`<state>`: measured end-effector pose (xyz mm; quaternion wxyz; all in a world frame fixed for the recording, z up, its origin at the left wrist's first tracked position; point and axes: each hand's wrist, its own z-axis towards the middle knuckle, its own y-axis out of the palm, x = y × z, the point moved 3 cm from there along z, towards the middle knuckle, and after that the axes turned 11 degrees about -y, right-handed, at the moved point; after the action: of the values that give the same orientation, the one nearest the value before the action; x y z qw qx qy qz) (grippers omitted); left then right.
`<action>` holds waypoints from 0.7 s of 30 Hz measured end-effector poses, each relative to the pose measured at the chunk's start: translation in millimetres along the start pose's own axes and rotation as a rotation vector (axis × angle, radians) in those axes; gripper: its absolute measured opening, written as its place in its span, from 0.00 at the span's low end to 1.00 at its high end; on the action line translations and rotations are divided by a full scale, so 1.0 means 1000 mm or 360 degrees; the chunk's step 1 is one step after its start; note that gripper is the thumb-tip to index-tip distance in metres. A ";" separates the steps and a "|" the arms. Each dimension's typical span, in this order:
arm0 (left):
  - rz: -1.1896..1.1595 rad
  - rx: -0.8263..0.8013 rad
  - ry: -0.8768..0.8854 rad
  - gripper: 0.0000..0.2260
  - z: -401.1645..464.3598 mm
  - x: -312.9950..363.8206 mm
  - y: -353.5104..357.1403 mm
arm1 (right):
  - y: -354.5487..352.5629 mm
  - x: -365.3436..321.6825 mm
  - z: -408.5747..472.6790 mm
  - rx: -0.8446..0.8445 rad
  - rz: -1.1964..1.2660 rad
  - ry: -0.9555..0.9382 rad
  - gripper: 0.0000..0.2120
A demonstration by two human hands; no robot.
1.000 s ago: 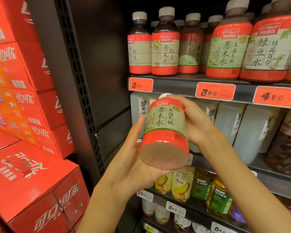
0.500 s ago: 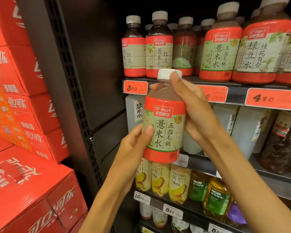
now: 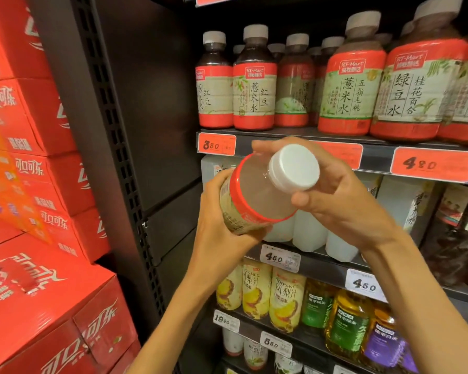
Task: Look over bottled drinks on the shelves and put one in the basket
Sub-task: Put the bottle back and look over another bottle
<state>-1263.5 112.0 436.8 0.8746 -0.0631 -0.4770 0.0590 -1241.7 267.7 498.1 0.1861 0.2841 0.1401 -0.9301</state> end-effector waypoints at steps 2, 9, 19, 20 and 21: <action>-0.0038 -0.0083 0.0011 0.39 0.000 0.001 0.000 | -0.001 -0.001 0.001 -0.0010 -0.0019 -0.0011 0.24; -0.0327 -0.0444 -0.0153 0.31 -0.009 0.002 0.005 | -0.005 0.000 0.019 0.0183 -0.0056 0.0020 0.29; -0.0558 -0.0606 -0.0369 0.23 -0.018 0.005 0.010 | 0.005 0.003 0.033 0.0641 -0.0119 0.0190 0.13; -0.0541 -0.0551 -0.0352 0.24 -0.017 0.007 0.011 | 0.007 0.003 0.034 0.0701 -0.0174 0.0194 0.13; -0.0541 -0.0485 -0.0353 0.24 -0.016 0.009 0.013 | 0.009 0.003 0.034 0.0738 -0.0213 0.0211 0.13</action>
<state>-1245.6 125.1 433.8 0.7948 -0.1062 -0.5771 -0.1549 -1256.9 246.6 522.1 0.0442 0.3696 -0.0467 -0.9270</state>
